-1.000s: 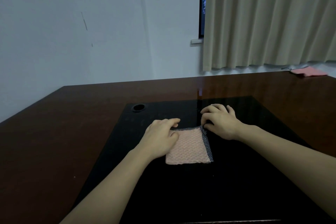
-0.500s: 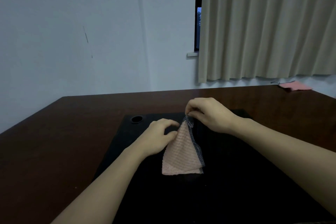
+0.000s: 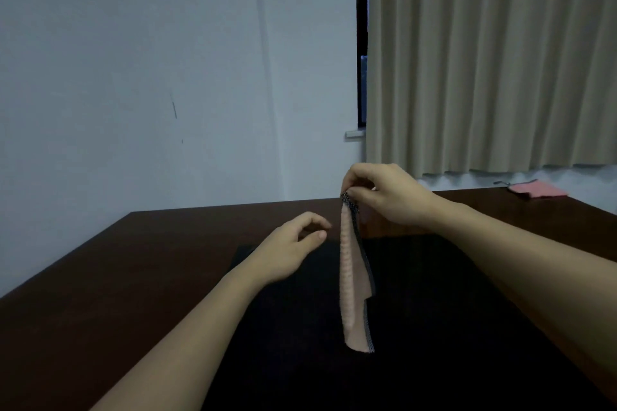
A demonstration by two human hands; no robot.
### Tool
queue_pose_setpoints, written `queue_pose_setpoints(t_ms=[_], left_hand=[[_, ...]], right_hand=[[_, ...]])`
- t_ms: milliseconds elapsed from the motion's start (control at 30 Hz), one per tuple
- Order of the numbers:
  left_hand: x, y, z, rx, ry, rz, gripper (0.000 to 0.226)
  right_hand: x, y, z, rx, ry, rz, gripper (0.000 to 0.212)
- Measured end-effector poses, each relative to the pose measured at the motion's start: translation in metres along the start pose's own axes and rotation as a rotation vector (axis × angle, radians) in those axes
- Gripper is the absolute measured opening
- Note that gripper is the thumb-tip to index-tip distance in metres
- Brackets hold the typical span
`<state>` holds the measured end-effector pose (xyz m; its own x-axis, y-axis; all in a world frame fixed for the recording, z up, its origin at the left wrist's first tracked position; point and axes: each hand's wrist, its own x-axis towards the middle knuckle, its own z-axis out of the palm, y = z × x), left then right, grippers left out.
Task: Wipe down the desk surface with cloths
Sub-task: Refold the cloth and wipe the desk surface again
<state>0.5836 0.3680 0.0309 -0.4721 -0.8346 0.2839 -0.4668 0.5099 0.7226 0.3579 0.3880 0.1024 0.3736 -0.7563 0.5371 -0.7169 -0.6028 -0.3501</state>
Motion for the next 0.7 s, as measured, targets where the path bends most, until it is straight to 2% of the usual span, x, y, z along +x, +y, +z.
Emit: queue_pose_setpoints(t_ms=[167,267,367,467,567,700], left_hand=[[0.001,0.031,0.002,-0.127,-0.101,-0.004,0.035],[0.001,0.043,0.011,-0.209,-0.133,-0.036,0.027],[0.004,0.042,0.02,-0.232,-0.114,-0.007,0.016],[0.006,0.032,0.02,-0.247,-0.112,-0.024,0.02],[0.008,0.021,0.018,-0.187,-0.208,-0.061,0.021],[0.012,0.008,0.013,-0.19,-0.261,-0.048,0.019]], right_hand=[[0.002,-0.008,-0.019,0.215,0.045,0.032,0.014],[-0.003,-0.007,-0.029,0.39,0.027,0.076,0.013],[-0.007,-0.001,-0.032,0.429,0.008,0.095,0.017],[-0.01,0.009,-0.032,0.471,0.004,0.145,0.023],[-0.009,0.019,-0.033,0.502,0.037,0.177,0.024],[-0.001,0.031,-0.037,0.552,0.105,0.219,0.025]])
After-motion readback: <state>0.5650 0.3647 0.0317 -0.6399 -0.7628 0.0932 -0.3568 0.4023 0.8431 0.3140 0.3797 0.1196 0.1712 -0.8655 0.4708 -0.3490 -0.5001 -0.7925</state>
